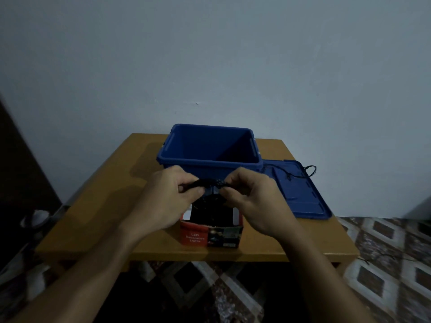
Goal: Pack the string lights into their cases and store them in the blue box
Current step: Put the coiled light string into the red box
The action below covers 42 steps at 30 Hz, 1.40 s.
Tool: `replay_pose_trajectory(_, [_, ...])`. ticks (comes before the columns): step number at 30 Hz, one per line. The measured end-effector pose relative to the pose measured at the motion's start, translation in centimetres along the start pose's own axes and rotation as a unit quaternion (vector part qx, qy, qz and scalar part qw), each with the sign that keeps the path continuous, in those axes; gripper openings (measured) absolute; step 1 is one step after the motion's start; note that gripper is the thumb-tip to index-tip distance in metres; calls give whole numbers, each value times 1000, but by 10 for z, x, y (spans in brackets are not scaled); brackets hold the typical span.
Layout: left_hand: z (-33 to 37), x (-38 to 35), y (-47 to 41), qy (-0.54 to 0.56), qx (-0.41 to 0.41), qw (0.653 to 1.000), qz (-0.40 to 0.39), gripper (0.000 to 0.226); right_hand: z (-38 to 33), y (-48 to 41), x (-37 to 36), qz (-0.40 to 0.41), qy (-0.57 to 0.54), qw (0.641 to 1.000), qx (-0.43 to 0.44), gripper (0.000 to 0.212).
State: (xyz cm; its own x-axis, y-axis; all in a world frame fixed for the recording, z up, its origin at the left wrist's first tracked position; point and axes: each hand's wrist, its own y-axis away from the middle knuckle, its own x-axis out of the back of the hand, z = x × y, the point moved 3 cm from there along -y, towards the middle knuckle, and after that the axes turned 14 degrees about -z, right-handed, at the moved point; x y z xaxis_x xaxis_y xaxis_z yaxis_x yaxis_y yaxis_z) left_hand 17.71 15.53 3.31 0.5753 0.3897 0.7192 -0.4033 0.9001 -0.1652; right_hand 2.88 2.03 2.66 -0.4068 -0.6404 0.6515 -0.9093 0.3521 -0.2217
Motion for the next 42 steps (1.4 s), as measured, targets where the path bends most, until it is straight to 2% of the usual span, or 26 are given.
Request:
replay_pose_trajectory(4, [-9,-12,7,-14,32,999,-9,5,7,-1,-8,-38,47,998,-30,12])
replay_pose_trajectory(8, [-14,-17,10,-51,54,997,10,21,4,-8,-14,-68,114,990,-41,8])
replay_pose_trajectory(11, [-16,-19,12,-92,52,994,11,22,2,-14,-17,-79,174,980,-48,11])
replay_pose_trajectory(17, [-18,-23,25,-49,37,998,16,25,4,-12,-27,-101,267,956,-63,8])
replay_pose_trajectory(21, [-23,-28,31,-41,29,999,-10,31,4,-12,-33,-105,270,956,-47,14])
replay_pose_trajectory(29, [-25,-31,34,-72,0,997,-6,34,-2,-13,-37,-103,243,963,-59,17])
replay_pose_trajectory(35, [-26,-34,38,-90,-1,996,-20,53,-4,-11,-21,-121,162,977,-62,23])
replay_pose_trajectory(39, [-23,-35,40,-88,-28,995,-22,44,-3,-8,-7,-55,192,979,-44,13])
replay_pose_trajectory(42, [-23,-37,39,-91,-48,994,-21,38,1,-7,-9,-69,188,979,-47,15])
